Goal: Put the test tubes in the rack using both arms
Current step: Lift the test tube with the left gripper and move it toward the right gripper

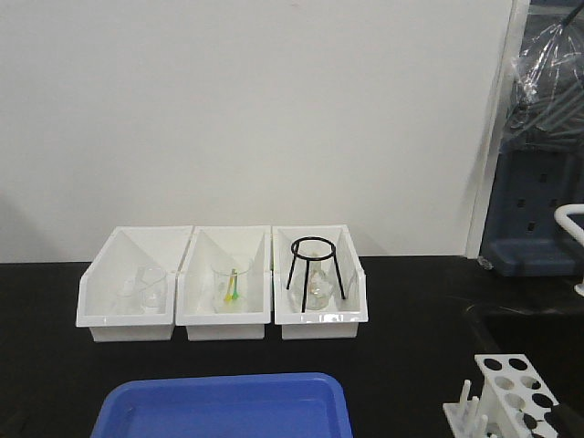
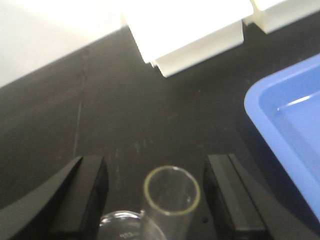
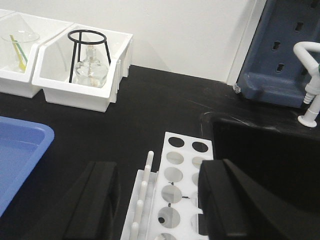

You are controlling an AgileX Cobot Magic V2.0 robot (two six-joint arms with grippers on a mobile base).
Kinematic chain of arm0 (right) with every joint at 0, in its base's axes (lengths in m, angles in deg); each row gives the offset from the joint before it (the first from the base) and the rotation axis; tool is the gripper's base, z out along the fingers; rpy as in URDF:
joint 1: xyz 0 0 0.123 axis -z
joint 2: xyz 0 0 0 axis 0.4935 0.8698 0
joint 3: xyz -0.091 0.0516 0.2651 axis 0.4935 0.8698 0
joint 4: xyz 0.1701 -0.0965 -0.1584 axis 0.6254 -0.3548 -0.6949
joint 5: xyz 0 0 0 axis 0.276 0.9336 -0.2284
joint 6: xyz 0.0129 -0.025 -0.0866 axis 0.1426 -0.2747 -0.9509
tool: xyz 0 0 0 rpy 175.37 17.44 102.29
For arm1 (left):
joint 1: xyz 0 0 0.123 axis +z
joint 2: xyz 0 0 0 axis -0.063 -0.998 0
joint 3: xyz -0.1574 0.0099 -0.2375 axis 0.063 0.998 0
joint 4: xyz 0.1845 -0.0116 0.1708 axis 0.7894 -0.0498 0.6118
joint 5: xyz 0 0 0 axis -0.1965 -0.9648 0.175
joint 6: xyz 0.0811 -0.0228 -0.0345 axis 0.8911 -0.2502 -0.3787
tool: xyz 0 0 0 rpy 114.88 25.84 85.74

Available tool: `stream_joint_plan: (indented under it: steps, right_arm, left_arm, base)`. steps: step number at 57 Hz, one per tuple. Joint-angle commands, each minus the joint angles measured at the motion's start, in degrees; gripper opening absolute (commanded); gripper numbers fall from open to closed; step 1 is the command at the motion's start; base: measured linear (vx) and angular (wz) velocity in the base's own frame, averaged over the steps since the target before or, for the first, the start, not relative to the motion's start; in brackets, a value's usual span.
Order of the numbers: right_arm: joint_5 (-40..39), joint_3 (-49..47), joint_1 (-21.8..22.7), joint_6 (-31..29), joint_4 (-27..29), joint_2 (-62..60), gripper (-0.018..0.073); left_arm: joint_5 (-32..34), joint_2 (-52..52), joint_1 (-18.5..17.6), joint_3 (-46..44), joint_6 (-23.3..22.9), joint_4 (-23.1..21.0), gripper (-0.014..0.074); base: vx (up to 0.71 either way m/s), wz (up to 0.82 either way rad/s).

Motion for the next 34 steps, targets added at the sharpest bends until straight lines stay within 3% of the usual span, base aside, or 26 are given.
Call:
stream_joint_plan:
  steps: [1, 17, 34]
  right_arm:
    - [-5.19, -1.77, 0.16, -0.08, -0.03, -0.02, 0.0432]
    - [-5.17, -1.77, 0.16, -0.21, -0.03, -0.02, 0.0432]
    - [-6.01, -1.77, 0.16, -0.21, -0.03, -0.02, 0.0432]
  left_arm:
    - [5.96, 1.09, -0.17, -1.57, -0.18, -0.29, 0.0540]
    - [4.54, 1.09, -0.17, -1.57, -0.23, -0.65, 0.0435]
    - [2.26, 1.09, -0.17, -1.57, -0.28, -0.65, 0.0132]
  base:
    - [0.00, 0.00]
    - [0.00, 0.00]
    - [0.00, 0.00]
